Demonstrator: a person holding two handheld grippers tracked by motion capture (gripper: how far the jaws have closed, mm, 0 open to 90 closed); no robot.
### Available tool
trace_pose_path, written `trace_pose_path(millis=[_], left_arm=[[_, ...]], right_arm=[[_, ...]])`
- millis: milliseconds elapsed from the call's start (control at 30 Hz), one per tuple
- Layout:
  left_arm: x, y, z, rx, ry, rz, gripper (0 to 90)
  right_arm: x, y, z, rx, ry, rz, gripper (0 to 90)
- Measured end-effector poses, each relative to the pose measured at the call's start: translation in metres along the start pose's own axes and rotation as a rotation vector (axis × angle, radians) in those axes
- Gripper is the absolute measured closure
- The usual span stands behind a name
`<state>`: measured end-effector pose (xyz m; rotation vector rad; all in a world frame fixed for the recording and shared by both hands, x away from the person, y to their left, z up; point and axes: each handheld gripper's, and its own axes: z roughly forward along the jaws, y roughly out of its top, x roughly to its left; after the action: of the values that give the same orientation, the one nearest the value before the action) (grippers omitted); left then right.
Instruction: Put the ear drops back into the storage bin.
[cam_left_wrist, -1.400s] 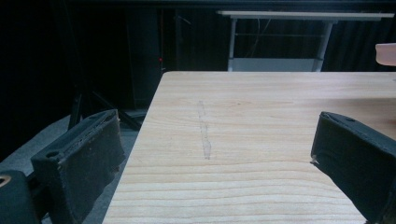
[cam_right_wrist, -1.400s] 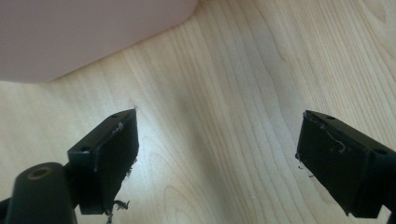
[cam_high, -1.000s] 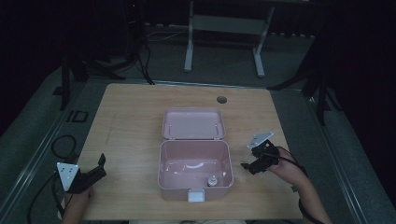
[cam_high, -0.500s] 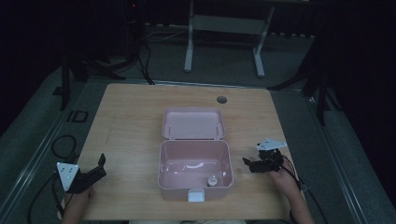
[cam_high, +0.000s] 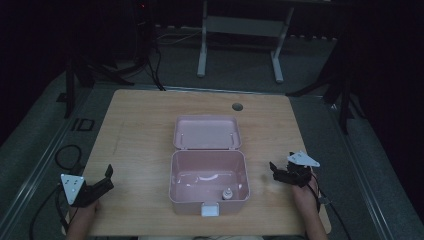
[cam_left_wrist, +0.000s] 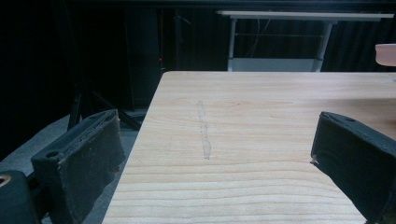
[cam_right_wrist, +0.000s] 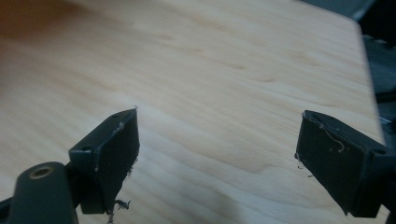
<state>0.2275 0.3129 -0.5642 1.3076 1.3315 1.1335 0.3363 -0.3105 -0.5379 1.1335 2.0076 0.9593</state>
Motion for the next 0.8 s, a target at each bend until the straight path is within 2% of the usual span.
trace_pose_path(millis=[167, 200, 233, 267, 333, 433, 500, 567, 800], left_arm=[[0.0, 0.0, 0.0, -0.001, 0.0, 0.002, 2.4], [0.0, 0.0, 0.0, -0.001, 0.0, 0.002, 2.4], [0.0, 0.0, 0.0, -0.001, -0.001, 0.002, 2.4], [0.0, 0.0, 0.0, 0.0, -0.001, 0.002, 2.4], [0.0, 0.0, 0.0, 0.0, -0.001, 0.002, 2.4], [0.0, 0.0, 0.0, -0.001, -0.001, 0.004, 2.4], [0.0, 0.0, 0.0, -0.001, -0.001, 0.004, 2.4], [0.0, 0.0, 0.0, 0.001, -0.001, 0.003, 2.4], [0.0, 0.0, 0.0, -0.001, 0.0, 0.003, 2.4]], right_arm=[[-0.006, -0.007, -0.005, -0.07, -0.102, 0.078, 12.8], [-0.006, -0.007, -0.005, -0.07, -0.102, 0.078, 12.8], [-0.008, -0.008, -0.006, -0.082, -0.117, 0.104, 12.8], [-0.011, -0.012, -0.008, -0.098, -0.13, 0.15, 12.9], [-0.013, -0.015, -0.008, -0.103, -0.144, 0.173, 12.9], [-0.012, -0.018, -0.007, -0.098, -0.177, 0.173, 12.9], [-0.011, -0.018, -0.008, -0.115, -0.175, 0.183, 12.9], [-0.009, -0.018, -0.008, -0.12, -0.189, 0.17, 12.8], [-0.013, -0.02, -0.008, -0.123, -0.198, 0.209, 12.8]])
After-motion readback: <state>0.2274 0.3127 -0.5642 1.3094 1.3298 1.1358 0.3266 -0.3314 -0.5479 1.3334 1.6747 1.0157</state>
